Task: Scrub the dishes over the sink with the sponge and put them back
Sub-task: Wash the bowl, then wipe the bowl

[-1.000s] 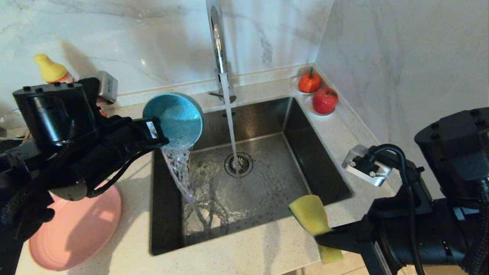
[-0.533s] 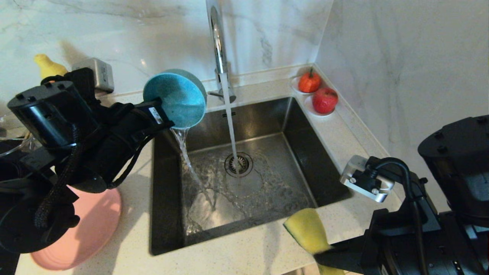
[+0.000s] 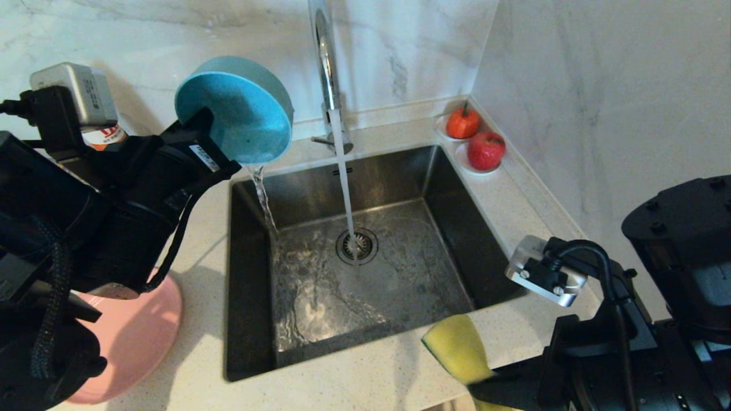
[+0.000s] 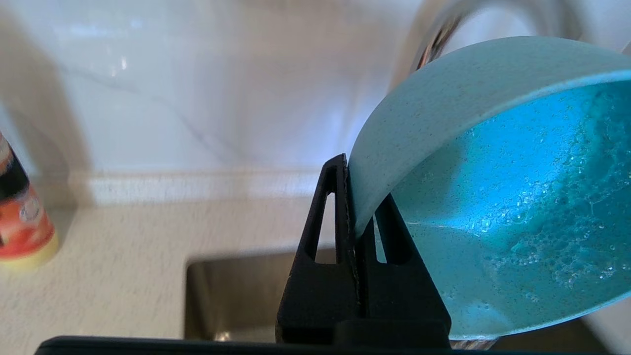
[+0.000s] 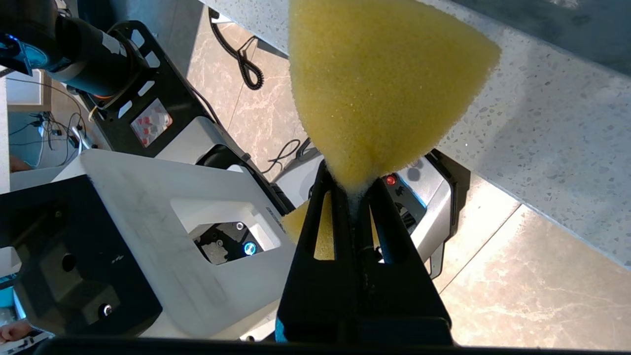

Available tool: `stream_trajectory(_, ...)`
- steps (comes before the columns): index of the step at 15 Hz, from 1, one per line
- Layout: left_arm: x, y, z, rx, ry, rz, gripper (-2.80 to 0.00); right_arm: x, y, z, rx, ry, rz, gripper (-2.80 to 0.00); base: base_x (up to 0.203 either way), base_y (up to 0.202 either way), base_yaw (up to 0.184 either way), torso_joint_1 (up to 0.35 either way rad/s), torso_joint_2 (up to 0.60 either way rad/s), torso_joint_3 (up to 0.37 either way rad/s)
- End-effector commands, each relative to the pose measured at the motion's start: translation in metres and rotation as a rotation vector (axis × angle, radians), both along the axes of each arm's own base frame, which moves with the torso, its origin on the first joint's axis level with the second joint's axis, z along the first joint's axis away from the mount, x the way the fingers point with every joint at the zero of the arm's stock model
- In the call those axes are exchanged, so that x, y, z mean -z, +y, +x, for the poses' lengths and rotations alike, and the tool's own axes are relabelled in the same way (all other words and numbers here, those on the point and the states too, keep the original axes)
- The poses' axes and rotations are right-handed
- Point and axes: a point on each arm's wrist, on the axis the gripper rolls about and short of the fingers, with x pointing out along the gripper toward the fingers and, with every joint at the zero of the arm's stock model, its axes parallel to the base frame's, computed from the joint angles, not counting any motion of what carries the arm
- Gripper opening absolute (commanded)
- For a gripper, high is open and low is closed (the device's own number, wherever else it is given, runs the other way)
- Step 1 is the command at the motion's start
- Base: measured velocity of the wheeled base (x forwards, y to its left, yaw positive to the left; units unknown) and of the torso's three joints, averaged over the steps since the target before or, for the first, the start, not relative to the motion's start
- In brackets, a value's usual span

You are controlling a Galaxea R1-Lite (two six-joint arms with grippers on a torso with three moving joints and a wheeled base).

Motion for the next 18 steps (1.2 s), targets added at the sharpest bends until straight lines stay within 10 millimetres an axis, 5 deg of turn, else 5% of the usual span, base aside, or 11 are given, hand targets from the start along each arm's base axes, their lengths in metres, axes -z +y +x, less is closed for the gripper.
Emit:
stream_trajectory(1, -0.005, 0.002, -0.004, 0.001, -0.027, -0.016, -2.80, 0.003, 0.002, 0.002, 0.001, 0.009, -0.010, -2.80, 0.000, 0.000, 0.000, 0.000, 0.00, 0.000)
stream_trajectory(10, -0.019, 0.009, -0.019, -0.003, -0.029, -0.017, -2.80, 0.001, 0.004, 0.003, -0.001, 0.010, -0.002, -2.80, 0.000, 0.000, 0.000, 0.000, 0.00, 0.000)
stream_trajectory(18, -0.036, 0.023, -0.083, 0.207, 0.312, 0.140, -2.80, -0.063, 0.002, -0.006, -0.017, 0.013, 0.138, -2.80, 0.000, 0.000, 0.000, 0.000, 0.00, 0.000)
